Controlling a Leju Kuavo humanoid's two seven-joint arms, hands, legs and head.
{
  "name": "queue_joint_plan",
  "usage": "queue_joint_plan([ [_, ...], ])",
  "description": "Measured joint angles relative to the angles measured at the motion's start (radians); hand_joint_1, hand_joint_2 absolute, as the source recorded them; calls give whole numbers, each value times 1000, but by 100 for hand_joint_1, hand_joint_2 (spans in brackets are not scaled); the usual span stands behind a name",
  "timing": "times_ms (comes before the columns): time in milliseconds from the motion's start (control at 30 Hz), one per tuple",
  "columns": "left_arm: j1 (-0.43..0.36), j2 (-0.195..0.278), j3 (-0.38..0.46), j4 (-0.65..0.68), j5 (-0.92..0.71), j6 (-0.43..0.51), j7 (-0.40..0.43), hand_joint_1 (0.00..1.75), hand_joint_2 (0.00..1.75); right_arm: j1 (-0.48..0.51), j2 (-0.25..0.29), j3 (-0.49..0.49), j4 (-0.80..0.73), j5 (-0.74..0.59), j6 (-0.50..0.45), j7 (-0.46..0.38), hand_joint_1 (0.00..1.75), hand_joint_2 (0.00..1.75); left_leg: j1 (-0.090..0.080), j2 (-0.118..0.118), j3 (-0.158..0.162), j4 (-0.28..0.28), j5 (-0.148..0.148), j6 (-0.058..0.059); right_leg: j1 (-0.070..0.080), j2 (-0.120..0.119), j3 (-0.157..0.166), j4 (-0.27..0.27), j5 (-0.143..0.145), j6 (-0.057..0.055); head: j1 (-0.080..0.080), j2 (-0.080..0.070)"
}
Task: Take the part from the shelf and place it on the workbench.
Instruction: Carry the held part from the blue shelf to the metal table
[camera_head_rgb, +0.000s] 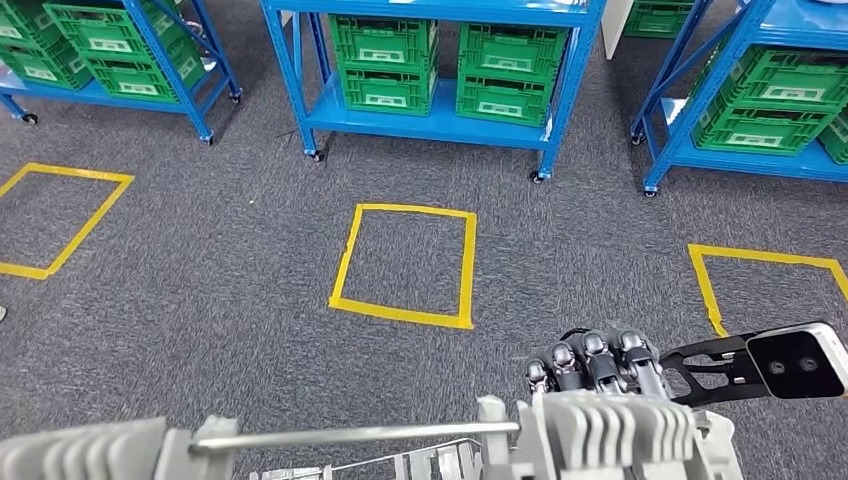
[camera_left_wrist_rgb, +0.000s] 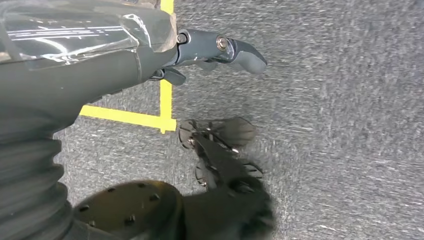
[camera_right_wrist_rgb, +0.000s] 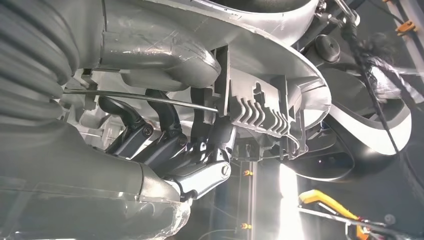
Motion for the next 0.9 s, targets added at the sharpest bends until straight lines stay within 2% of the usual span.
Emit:
queue_joint_plan([
  [33, 0, 1, 2, -2, 0, 1, 0, 0, 175, -1, 1, 0, 0, 1, 0, 0, 175, 175, -2, -1, 55, -75, -9, 6, 1, 0, -6, 1, 6, 5, 1, 0],
  [67, 0, 2, 4, -3, -1, 3, 0, 0, 175, -2, 1, 0, 0, 1, 0, -1, 175, 175, -5, -1, 95, -135, -25, 12, 2, -1, -9, 2, 12, 11, 1, 0],
  [100, 0, 3, 6, -4, -1, 4, 0, 0, 175, -2, 2, 0, 0, 2, 0, -1, 175, 175, -9, -1, 114, -171, -42, 19, 3, -2, -13, 2, 17, 17, 1, 0],
  [167, 2, 4, 7, -5, -1, 5, 1, 0, 175, -4, 2, 0, 0, 3, 0, -3, 175, 175, -10, 0, 116, -193, -43, 32, 3, -5, -21, 5, 24, 27, 1, 0],
  [200, 3, 3, 8, -6, -1, 6, 1, 0, 175, -4, 2, 0, 0, 3, 1, -5, 175, 175, -9, 2, 112, -199, -37, 40, 3, -4, -31, 16, 18, 29, 1, 0],
  [233, 4, 3, 9, -7, -1, 7, 1, 0, 175, -4, 2, 0, 0, 3, 2, -6, 175, 175, -8, 3, 107, -203, -28, 47, 2, -3, -47, 46, 0, 28, 2, 0],
  [267, 5, 3, 10, -7, -1, 8, 1, 0, 175, -4, 2, 0, 0, 4, 3, -7, 175, 175, -7, 4, 101, -205, -20, 53, 2, -2, -72, 98, -30, 24, 3, 0],
  [333, 6, 2, 14, -8, -1, 8, 1, 0, 175, -3, 2, 0, 1, 4, 4, -9, 175, 175, -11, 4, 82, -204, -8, 59, 2, -1, -130, 238, -97, 18, 4, 0],
  [367, 6, 2, 16, -8, -1, 9, 1, 0, 175, -2, 2, 0, 2, 4, 5, -9, 175, 175, -13, 4, 73, -203, -2, 59, 2, 0, -146, 288, -117, 19, 4, 0],
  [400, 7, 2, 18, -8, -1, 9, 1, 0, 175, -2, 2, 0, 4, 4, 6, -9, 175, 175, -14, 4, 66, -201, 3, 59, 2, 0, -143, 301, -121, 24, 4, 0],
  [433, 9, 2, 19, -8, -1, 10, 2, 0, 175, -1, 2, 0, 5, 5, 7, -9, 175, 175, -15, 4, 59, -199, 7, 58, 2, 0, -118, 271, -111, 31, 4, 0],
  [500, 11, 0, 22, -11, -2, 11, 1, 0, 175, -2, 2, 0, 6, 7, 9, -11, 175, 175, -15, 3, 49, -189, 11, 54, 2, 0, -28, 126, -71, 41, 5, 0],
  [533, 12, 0, 23, -13, -2, 11, 1, 0, 175, -3, 3, 0, 6, 8, 10, -12, 175, 175, -17, 3, 44, -182, 11, 51, 3, 0, 7, 63, -56, 38, 4, 0],
  [567, 13, 0, 25, -14, -3, 11, 1, 0, 175, -4, 3, 0, 6, 9, 10, -13, 175, 175, -19, 3, 39, -177, 12, 47, 4, 0, 28, 23, -47, 33, 4, 0],
  [667, 16, -1, 28, -16, -4, 11, 0, 0, 175, -4, 6, 0, 6, 11, 10, -14, 175, 175, -20, 4, 30, -171, 18, 32, 5, 2, 29, 10, -37, 12, 4, 0],
  [733, 17, -1, 30, -16, -4, 12, 0, 0, 175, -5, 8, 0, 6, 12, 10, -14, 175, 175, -17, 3, 17, -140, -6, 20, 0, 2, 31, 6, -29, 1, 2, 0],
  [767, 18, -1, 31, -16, -4, 12, 0, 0, 175, -5, 10, 0, 6, 12, 10, -14, 175, 175, -14, 2, -2, -95, -36, 13, -3, 2, 31, 5, -26, -3, 1, 0],
  [833, 19, -1, 33, -16, -8, 13, 0, 0, 175, -5, 13, 0, 6, 15, 10, -16, 175, 175, -8, 2, -57, 39, -105, 3, -2, 2, 25, 7, -22, -8, 0, 0],
  [867, 20, -1, 34, -16, -11, 13, 0, 0, 175, -5, 14, 0, 6, 19, 10, -17, 175, 175, -6, 2, -79, 94, -125, -1, -2, 2, 23, 8, -22, -9, 0, 0],
  [900, 21, -1, 34, -16, -14, 12, 0, 0, 175, -5, 14, 0, 6, 24, 10, -19, 175, 175, -4, 2, -87, 119, -128, -2, -2, 2, 21, 9, -21, -9, -1, 0],
])
